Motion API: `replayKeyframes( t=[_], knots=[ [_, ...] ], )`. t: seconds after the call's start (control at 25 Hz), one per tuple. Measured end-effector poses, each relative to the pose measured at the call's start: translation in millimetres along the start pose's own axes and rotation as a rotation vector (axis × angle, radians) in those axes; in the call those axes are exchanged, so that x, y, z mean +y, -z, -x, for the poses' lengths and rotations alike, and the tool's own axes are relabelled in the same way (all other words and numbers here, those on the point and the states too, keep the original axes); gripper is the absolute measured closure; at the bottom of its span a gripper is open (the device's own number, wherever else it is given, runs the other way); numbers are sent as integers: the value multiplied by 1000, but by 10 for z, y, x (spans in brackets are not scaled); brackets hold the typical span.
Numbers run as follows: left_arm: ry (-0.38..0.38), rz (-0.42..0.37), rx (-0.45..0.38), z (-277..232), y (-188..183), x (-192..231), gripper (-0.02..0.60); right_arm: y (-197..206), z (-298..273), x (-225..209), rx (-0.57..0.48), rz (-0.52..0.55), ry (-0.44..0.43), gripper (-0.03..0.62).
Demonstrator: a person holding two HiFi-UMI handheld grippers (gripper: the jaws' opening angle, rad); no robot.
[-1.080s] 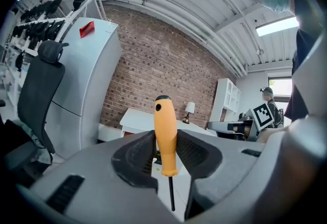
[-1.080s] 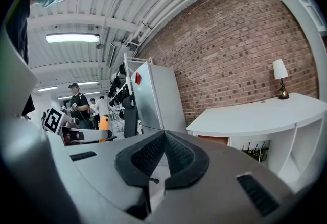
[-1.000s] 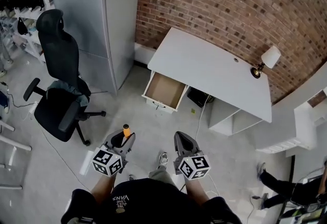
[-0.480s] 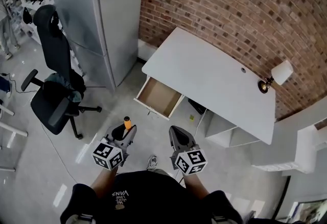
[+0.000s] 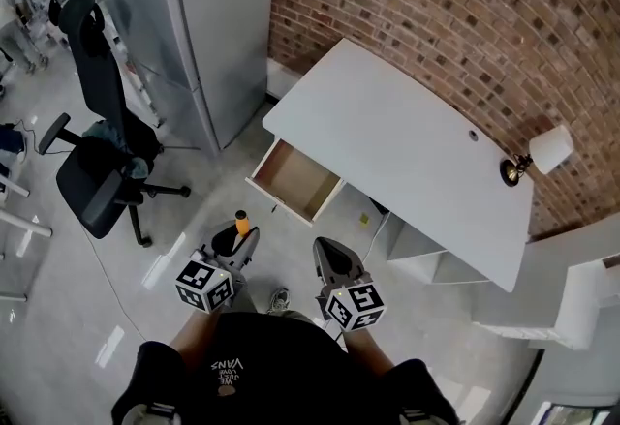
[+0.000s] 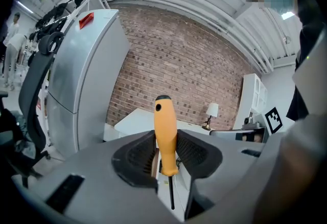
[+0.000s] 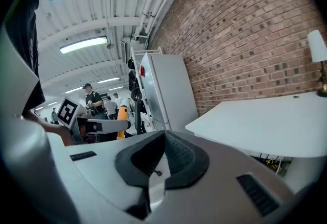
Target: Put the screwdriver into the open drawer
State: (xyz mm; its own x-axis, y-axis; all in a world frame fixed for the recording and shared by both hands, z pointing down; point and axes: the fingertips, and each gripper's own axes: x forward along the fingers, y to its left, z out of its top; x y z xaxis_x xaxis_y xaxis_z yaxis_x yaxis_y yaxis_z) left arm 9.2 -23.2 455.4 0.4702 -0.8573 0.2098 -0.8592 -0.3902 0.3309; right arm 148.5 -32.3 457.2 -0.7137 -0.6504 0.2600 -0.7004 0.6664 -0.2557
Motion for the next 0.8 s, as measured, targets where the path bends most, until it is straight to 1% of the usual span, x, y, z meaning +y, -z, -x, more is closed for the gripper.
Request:
replayKeyframes(
  t=[0.2,0.32,0.52,0.68,0.8],
  knots=[
    [8,35,18,-303,40,223,459,15,-205,-142,16,-8,10,600],
    [35,59,41,-507,80,387,459,32,-364,-219,27,-14,30,600],
    [83,73,91,-938,148,714,459,68,-679,-379,54,-28,77,600],
    [110,99,138,-1311,284,964,459,89,-908,-518,70,-49,115,600],
    [128,122,157,-1577,426,1130,459,139,-1058,-626,83,-66,138,600]
  ],
)
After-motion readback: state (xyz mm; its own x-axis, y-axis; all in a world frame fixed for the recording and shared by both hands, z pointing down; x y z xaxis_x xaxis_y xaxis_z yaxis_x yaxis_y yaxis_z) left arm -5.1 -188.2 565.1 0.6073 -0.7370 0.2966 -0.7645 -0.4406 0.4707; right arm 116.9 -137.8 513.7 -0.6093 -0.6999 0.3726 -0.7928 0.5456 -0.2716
